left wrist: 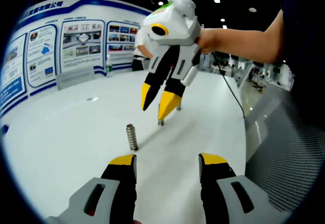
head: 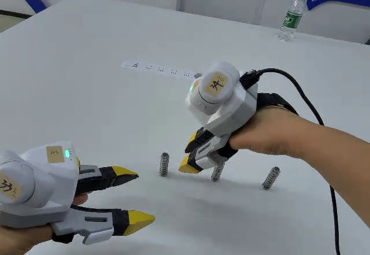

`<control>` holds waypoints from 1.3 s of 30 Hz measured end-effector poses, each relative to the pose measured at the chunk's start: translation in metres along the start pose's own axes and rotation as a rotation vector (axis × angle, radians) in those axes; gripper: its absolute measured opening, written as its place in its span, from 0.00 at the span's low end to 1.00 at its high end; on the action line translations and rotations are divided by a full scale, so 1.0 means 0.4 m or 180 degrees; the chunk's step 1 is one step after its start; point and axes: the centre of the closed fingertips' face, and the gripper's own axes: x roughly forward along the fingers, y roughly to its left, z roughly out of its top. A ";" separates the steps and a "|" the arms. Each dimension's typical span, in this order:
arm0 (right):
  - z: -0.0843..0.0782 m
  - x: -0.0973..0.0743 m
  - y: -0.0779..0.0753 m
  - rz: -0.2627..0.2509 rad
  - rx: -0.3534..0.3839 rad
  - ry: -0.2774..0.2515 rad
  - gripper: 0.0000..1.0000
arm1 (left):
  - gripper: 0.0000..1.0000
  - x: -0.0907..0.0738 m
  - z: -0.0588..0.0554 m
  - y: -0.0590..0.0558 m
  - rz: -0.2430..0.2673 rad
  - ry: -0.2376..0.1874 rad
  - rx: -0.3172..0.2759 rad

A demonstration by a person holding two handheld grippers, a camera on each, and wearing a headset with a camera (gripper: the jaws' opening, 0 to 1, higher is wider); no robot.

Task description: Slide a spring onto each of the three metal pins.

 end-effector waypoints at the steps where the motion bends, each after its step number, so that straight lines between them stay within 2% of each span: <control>1: -0.002 -0.004 0.003 -0.0003 0.0024 -0.0023 0.24 | 0.50 0.000 0.000 0.001 0.0001 -0.0004 -0.0002; 9: -0.046 -0.030 0.034 -0.0063 0.0241 -0.0199 0.25 | 0.52 -0.001 0.000 0.002 0.0023 -0.0018 -0.0023; 17: -0.114 -0.067 0.065 -0.0153 0.0537 -0.0374 0.26 | 0.53 -0.005 0.004 0.007 0.0048 -0.0041 -0.0049; 22: -0.149 -0.099 0.077 -0.0245 0.0715 -0.0523 0.27 | 0.54 -0.008 0.005 0.010 0.0072 -0.0054 -0.0080; 25: -0.173 -0.120 0.083 -0.0324 0.0845 -0.0677 0.28 | 0.54 -0.011 0.006 0.007 0.0073 -0.0057 -0.0090; 36: -0.299 -0.210 0.070 -0.0634 0.1261 -0.0969 0.34 | 0.56 -0.015 0.004 0.007 0.0099 -0.0044 -0.0129; 39: -0.324 -0.233 0.063 -0.0722 0.1307 -0.1046 0.34 | 0.56 -0.010 0.006 0.004 0.0086 -0.0035 -0.0121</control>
